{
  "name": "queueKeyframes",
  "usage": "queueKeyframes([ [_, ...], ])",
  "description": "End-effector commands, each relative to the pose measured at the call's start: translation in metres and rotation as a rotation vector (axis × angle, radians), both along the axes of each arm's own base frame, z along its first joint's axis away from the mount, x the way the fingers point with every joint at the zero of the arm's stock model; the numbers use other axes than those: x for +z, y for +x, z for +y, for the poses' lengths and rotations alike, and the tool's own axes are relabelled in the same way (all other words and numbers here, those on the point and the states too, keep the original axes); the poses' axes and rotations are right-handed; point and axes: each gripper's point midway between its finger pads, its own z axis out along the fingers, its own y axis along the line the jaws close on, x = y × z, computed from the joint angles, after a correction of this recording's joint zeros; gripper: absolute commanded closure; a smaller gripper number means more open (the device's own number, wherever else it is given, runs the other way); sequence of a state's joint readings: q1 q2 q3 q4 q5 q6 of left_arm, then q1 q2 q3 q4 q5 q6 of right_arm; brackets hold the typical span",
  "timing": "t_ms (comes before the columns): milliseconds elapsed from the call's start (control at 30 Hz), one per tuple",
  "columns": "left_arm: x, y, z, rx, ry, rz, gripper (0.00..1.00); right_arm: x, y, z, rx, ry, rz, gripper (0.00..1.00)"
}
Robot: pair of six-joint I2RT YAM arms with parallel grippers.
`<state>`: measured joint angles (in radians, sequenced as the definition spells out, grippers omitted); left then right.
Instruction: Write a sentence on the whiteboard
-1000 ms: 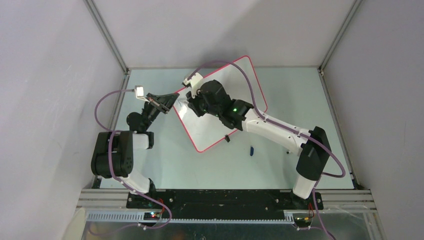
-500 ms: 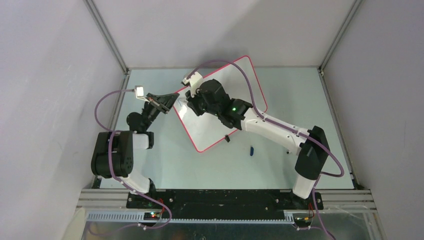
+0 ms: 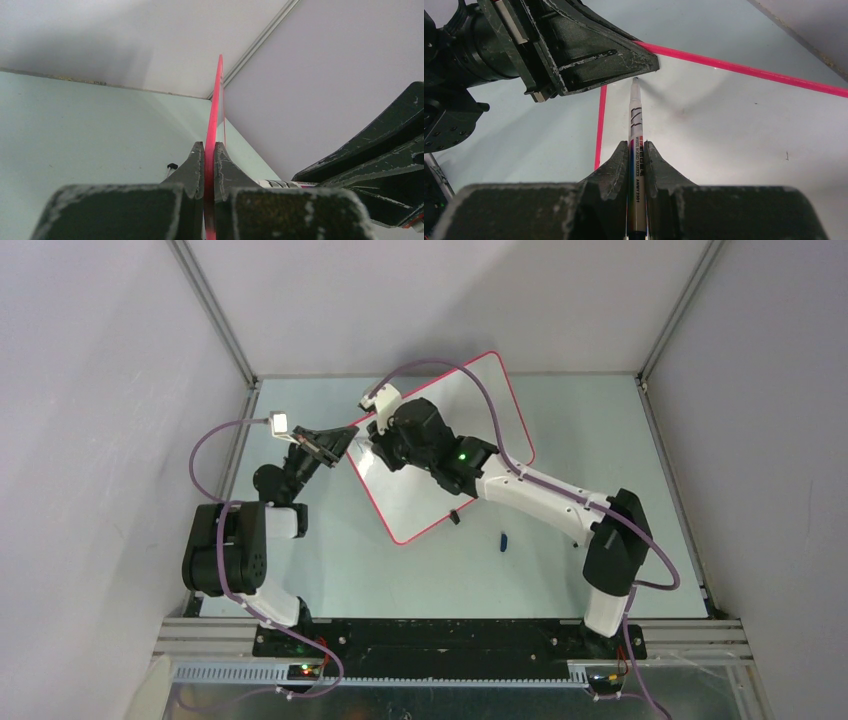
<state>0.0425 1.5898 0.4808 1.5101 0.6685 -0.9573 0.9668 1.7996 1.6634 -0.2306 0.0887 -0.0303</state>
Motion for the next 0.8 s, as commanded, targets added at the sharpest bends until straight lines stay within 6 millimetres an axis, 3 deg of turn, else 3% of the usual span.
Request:
queueKeyframes([
  [0, -0.004, -0.01, -0.014, -0.042, 0.096, -0.08, 0.99, 0.022, 0.005, 0.005, -0.002, 0.039, -0.034, 1.0],
  [767, -0.004, -0.01, -0.014, -0.04, 0.098, -0.08, 0.99, 0.017, 0.019, -0.014, -0.097, 0.011, -0.04, 1.0],
])
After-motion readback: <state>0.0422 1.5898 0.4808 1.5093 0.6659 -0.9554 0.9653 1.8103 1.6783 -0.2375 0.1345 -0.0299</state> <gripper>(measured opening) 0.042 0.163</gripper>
